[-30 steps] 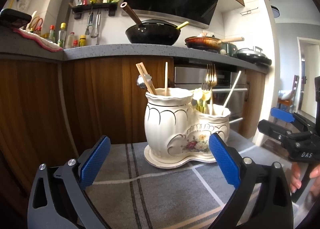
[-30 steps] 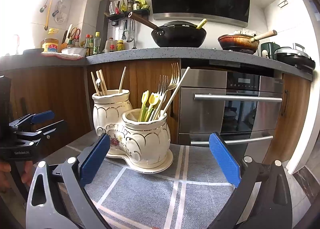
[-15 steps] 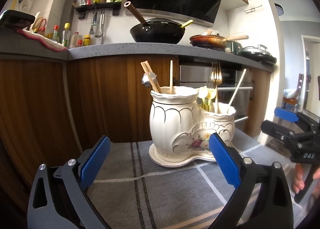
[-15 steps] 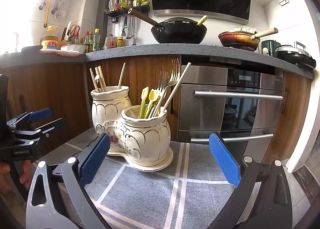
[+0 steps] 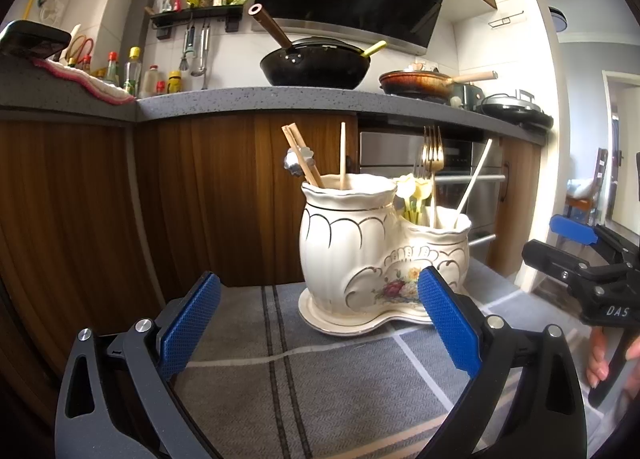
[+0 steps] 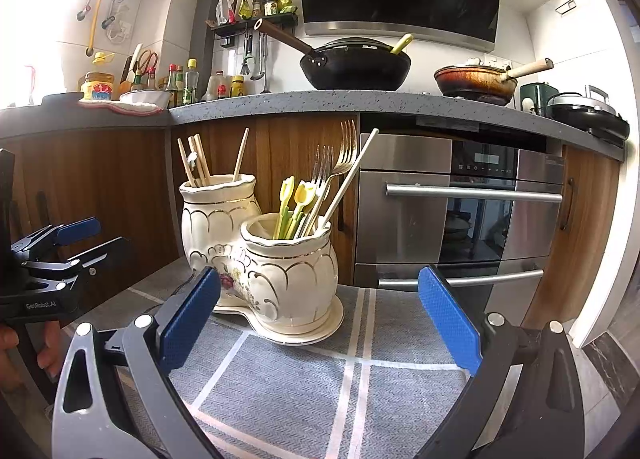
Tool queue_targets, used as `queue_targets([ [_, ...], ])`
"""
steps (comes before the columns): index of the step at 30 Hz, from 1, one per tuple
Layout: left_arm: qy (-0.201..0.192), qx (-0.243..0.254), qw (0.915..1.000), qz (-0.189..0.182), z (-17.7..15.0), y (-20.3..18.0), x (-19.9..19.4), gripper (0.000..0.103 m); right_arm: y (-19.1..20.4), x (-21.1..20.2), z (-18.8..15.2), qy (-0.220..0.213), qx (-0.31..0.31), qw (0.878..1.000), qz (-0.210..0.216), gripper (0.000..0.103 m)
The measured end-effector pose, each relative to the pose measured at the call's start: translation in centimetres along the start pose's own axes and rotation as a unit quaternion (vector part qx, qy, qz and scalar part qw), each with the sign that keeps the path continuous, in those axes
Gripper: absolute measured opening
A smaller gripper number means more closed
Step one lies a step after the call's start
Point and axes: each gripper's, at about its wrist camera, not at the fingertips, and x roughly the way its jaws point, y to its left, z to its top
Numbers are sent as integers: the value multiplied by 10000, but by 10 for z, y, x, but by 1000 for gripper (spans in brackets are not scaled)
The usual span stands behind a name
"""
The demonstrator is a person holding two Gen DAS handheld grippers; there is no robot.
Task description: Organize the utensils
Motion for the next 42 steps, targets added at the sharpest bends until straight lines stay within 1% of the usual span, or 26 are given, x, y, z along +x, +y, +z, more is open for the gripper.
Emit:
queue_targets([
  [42, 33, -4, 10000, -4, 0, 0, 1, 98, -3, 3, 0, 56, 14, 10000, -21, 98],
])
